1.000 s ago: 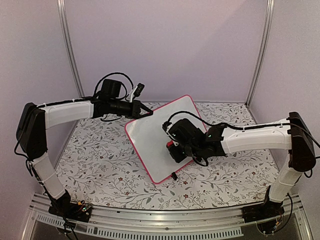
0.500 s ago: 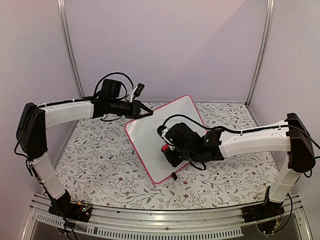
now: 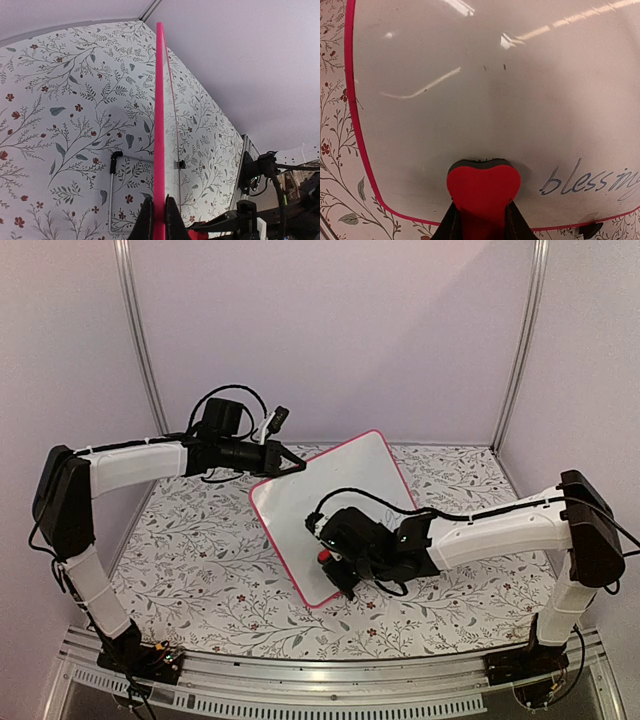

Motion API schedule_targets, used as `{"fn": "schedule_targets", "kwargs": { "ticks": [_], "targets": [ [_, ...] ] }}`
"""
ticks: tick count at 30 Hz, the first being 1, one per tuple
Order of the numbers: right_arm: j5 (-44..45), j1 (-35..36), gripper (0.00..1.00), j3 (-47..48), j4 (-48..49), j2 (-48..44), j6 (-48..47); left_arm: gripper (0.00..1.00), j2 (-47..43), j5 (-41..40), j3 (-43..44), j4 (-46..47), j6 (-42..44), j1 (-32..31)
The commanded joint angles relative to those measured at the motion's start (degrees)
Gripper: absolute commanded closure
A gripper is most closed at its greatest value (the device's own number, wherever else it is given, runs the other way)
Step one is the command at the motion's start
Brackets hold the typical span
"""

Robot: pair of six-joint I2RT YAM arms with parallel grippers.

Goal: Erase the whiteboard
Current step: Erase the whiteboard at the center of the board.

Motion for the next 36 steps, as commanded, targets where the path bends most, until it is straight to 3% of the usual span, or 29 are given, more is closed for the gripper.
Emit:
{"fn": "schedule_targets", "kwargs": {
  "ticks": [1,11,16,22,36],
  "targets": [
    [0.34,0.42,1.0,-1.54,-2.5,1.04,2.44,1.0,1.87,-3.26,0.11,-1.54,2.23,-1.58],
    [1.47,2.21,1.0,-1.38,-6.58,0.66,3.28,1.0,2.08,-3.2,0.19,-1.46,2.28,-1.53],
    [6.57,2.17,1.0,1.93,-7.55,-4.4,2.03,1.0,2.11,-3.28,0.1,-1.57,2.27,-1.65],
    [10.98,-2.4,1.0,5.0,-7.8,-8.43,-0.18,1.0,2.02,-3.29,0.1,-1.63,2.23,-1.64],
    [7.35,-5.14,1.0,7.58,-4.74,-1.78,-2.01,1.0,1.42,-3.28,0.18,-1.61,2.23,-1.62]
  ]
}}
